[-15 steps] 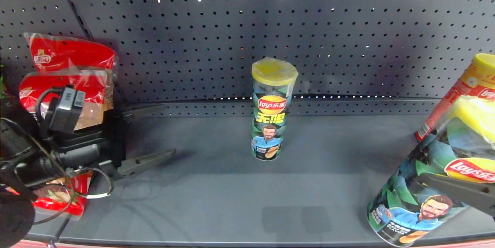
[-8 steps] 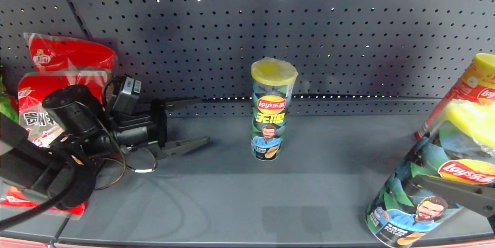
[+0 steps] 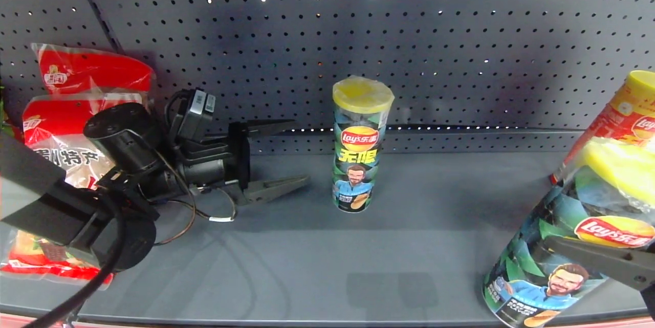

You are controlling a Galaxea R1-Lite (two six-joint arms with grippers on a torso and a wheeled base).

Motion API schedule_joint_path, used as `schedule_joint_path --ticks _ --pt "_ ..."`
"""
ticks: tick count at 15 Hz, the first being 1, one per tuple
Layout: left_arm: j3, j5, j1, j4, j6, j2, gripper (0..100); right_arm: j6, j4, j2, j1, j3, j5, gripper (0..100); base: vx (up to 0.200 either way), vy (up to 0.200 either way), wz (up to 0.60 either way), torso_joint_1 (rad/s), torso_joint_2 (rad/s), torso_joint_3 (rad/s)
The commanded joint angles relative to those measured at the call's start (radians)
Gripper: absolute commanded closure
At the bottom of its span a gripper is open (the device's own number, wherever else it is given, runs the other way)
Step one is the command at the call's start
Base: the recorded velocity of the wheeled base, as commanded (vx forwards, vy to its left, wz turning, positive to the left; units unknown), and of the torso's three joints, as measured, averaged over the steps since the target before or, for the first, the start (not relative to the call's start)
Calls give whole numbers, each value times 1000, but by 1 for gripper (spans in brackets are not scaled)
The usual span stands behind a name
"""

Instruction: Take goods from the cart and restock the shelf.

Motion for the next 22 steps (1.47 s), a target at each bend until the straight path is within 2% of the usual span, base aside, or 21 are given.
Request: schedule_joint_path --ticks 1,2,4,10,22 --pt "-27 2 0 0 0 40 0 -11 -1 -1 1 15 1 100 0 0 0 0 0 0" --pt "-24 2 0 -3 0 49 0 -13 -1 -2 1 21 1 100 0 0 0 0 0 0" --pt "-26 6 -36 -17 0 66 0 -14 -1 -4 1 32 1 100 0 0 0 0 0 0" --pt "-86 5 -39 -16 0 123 0 -14 -1 -19 -1 38 1 100 0 0 0 0 0 0" --pt "-204 5 -109 -17 -1 225 0 -36 1 -38 -5 69 -1 100 0 0 0 0 0 0"
